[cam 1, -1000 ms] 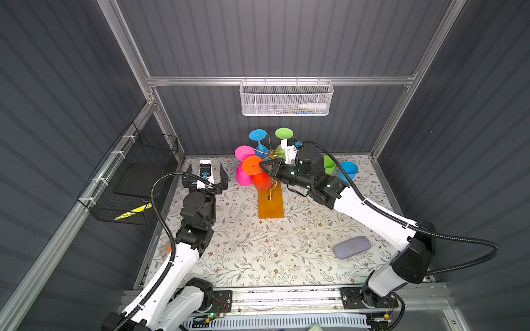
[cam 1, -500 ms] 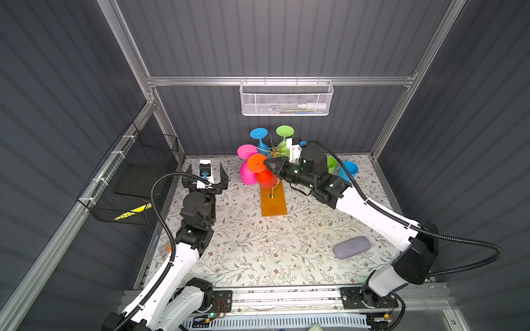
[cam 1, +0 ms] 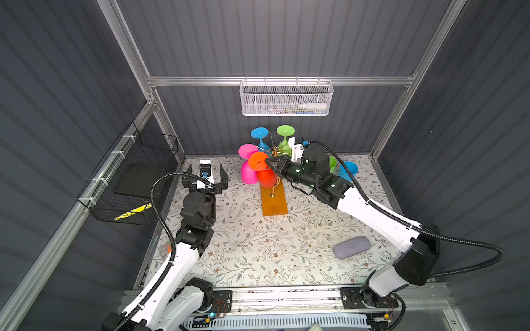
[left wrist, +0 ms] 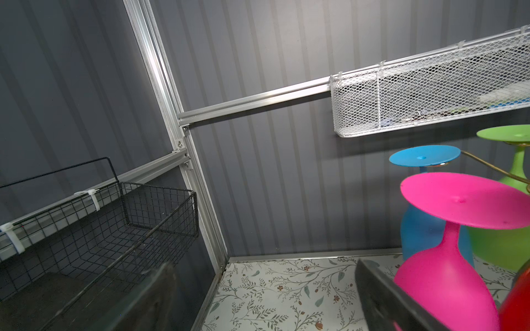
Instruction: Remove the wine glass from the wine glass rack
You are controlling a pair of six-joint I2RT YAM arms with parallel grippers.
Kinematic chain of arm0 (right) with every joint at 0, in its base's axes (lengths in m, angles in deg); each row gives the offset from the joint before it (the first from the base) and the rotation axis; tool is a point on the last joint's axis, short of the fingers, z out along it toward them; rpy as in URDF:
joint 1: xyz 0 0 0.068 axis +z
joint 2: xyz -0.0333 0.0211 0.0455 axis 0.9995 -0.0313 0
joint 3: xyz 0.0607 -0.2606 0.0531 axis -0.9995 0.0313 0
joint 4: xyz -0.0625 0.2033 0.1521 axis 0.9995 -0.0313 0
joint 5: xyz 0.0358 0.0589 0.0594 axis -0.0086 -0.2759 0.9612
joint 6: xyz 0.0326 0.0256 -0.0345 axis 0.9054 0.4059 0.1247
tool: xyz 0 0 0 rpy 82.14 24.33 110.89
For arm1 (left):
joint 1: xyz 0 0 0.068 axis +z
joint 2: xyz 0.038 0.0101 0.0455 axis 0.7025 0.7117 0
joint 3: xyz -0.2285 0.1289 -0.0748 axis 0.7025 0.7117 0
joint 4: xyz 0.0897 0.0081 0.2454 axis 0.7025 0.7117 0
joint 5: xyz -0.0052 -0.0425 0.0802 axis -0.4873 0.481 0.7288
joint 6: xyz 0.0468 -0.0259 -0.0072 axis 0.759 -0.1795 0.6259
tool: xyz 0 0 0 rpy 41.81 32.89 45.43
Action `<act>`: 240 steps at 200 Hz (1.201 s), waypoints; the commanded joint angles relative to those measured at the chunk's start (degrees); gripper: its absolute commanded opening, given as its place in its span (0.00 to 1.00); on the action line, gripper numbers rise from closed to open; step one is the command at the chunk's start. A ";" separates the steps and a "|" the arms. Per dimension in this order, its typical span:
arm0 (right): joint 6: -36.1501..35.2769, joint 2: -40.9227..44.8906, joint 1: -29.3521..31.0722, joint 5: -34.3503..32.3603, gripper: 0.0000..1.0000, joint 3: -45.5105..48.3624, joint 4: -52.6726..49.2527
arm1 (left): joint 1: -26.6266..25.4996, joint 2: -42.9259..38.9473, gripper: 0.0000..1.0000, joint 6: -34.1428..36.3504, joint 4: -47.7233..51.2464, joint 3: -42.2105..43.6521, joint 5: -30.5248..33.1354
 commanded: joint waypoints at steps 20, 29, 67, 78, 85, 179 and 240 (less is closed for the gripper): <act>1.89 2.92 -1.19 -2.64 0.00 2.21 5.17 | 0.30 -1.18 0.99 -0.87 0.13 0.52 0.16; 2.54 3.08 -1.27 -2.67 0.00 2.61 5.64 | 0.30 -1.11 0.99 -0.87 0.12 0.56 0.19; 5.16 3.84 -1.92 -2.79 0.00 5.05 7.48 | 0.30 -1.30 0.99 -0.87 0.08 0.54 0.16; 5.71 4.23 -2.02 -3.05 0.00 5.77 7.90 | 0.32 -1.35 0.99 -0.87 0.13 0.55 0.16; 5.98 4.39 -2.15 -3.23 0.00 6.14 7.96 | 0.30 -1.35 1.00 -0.87 0.13 0.59 0.18; 7.38 7.78 -2.18 -6.64 0.00 10.35 9.38 | 0.30 -1.19 0.99 -0.91 0.15 0.58 0.20; 6.47 6.73 -2.18 -5.82 0.00 8.66 7.69 | 0.30 -1.45 0.99 -0.78 0.13 0.51 0.25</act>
